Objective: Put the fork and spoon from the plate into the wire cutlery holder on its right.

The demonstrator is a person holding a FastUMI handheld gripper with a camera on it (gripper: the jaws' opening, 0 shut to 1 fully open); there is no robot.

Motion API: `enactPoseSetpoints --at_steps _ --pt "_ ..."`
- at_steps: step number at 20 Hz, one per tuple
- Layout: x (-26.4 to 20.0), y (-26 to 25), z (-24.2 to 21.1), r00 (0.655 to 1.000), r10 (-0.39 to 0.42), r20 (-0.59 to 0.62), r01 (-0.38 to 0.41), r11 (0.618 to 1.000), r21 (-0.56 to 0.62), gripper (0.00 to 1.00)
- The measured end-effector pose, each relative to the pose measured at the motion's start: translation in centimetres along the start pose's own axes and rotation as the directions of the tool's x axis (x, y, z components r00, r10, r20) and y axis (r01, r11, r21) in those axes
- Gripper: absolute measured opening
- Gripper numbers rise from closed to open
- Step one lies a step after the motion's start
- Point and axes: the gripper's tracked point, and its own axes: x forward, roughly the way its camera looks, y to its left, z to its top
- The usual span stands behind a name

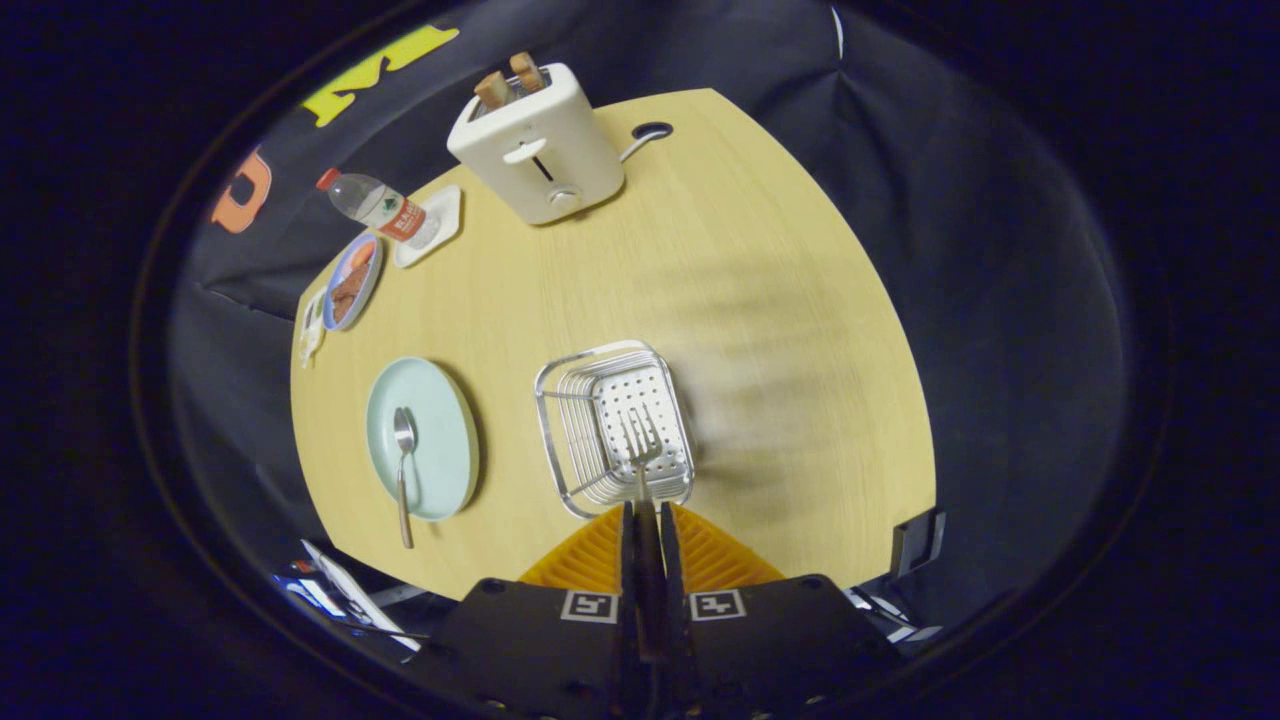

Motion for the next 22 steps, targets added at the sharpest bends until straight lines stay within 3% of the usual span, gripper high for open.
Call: enactPoseSetpoints --at_steps 3,4,8,10,17,22 --pt "-0.2 0.5 0.2 1.000 0.014 0.025 -0.014 1.000 0.002 0.17" --pt "-0.6 0.9 0.3 0.999 0.023 0.044 -0.023 1.000 -0.004 0.26" --pt "-2.8 2.6 2.0 0.978 0.056 0.203 -0.041 0.996 -0.076 0.84" --pt "-4.1 3.6 2.9 0.949 0.069 0.307 -0.032 0.992 -0.125 0.96" --pt "-8.8 10.9 3.3 0.792 0.148 0.593 0.009 0.967 -0.253 0.97" --pt "-7.0 18.5 0.0 0.779 0.210 0.591 -0.015 0.948 -0.317 0.97"
